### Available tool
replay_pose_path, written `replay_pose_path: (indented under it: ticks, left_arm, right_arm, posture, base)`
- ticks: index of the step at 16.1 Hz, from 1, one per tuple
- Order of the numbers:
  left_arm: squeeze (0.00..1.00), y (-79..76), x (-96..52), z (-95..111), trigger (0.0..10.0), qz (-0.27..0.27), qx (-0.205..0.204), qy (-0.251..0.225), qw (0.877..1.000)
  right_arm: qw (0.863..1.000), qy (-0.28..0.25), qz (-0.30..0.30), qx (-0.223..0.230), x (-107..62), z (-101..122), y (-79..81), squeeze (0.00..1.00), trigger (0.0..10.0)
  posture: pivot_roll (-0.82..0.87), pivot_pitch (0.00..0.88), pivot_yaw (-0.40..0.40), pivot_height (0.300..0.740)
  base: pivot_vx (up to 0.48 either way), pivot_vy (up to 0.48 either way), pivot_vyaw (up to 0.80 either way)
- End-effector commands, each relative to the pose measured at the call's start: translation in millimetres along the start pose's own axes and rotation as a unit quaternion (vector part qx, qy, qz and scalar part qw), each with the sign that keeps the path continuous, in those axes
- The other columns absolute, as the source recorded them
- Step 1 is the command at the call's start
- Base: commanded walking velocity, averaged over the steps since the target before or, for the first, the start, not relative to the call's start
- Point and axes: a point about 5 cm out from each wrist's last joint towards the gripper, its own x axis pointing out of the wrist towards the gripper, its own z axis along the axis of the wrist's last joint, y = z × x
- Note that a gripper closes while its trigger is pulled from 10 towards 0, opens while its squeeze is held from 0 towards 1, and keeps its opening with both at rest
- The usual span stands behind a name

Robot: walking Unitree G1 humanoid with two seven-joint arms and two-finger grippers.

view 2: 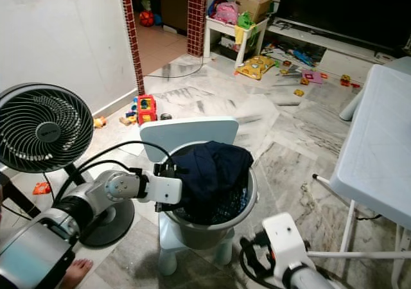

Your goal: Hang hanger

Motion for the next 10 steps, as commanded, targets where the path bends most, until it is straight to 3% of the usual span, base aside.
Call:
replay_pose_path:
  ticks: [1, 3, 5, 6, 7, 8, 10]
  left_arm:
    - [0.0, 6.6, 3.3, 5, 10.0, 0.006, -0.002, 0.002, 1.0]
    - [0.0, 8.3, 5.7, 7, 10.0, 0.011, -0.001, 0.001, 1.0]
    - [0.0, 21.6, 10.0, 21, 10.0, 0.061, -0.076, -0.052, 0.994]
    - [0.0, 33.8, 8.3, 29, 10.0, 0.12, -0.153, -0.104, 0.975]
    - [0.0, 36.1, 7.7, 30, 10.0, 0.133, -0.176, -0.117, 0.968]
    - [0.0, 36.3, 5.2, 29, 10.0, 0.164, -0.243, -0.155, 0.943]
    - [0.0, 29.5, 2.0, 26, 10.0, 0.195, -0.312, -0.181, 0.912]
  right_arm:
    - [1.0, -0.005, -0.004, -0.001, -6.7, 4, -1.0, 0.0, 10.0]
    - [1.0, -0.006, -0.005, 0.001, -10.5, 3, 0.6, 0.0, 10.0]
    - [0.997, -0.067, -0.018, 0.022, -12.0, 21, 1.1, 0.0, 10.0]
    - [0.991, -0.117, -0.036, 0.049, -10.5, 37, -0.5, 0.0, 10.0]
    - [0.99, -0.126, -0.04, 0.053, -9.9, 40, -1.1, 0.0, 10.0]
    - [0.989, -0.127, -0.046, 0.062, -6.9, 40, -1.8, 0.0, 10.0]
    - [0.99, -0.117, -0.042, 0.066, -2.2, 37, -1.7, 0.0, 10.0]
  posture:
    - [-0.15, 0.048, -0.061, 0.74]
    - [-0.15, 0.052, -0.057, 0.74]
    - [-0.14, 0.045, -0.052, 0.74]
    - [-0.12, 0.04, -0.049, 0.74]
    - [-0.12, 0.04, -0.049, 0.74]
    - [-0.1, 0.031, -0.052, 0.74]
    - [-0.07, 0.018, -0.055, 0.74]
  base:
    - [0.0, 0.0, 0.0]
    - [0.0, 0.0, 0.0]
    - [0.0, 0.0, 0.0]
    - [0.0, 0.0, 0.0]
    - [0.0, 0.0, 0.0]
    - [0.0, 0.0, 0.0]
    - [0.0, 0.0, 0.0]
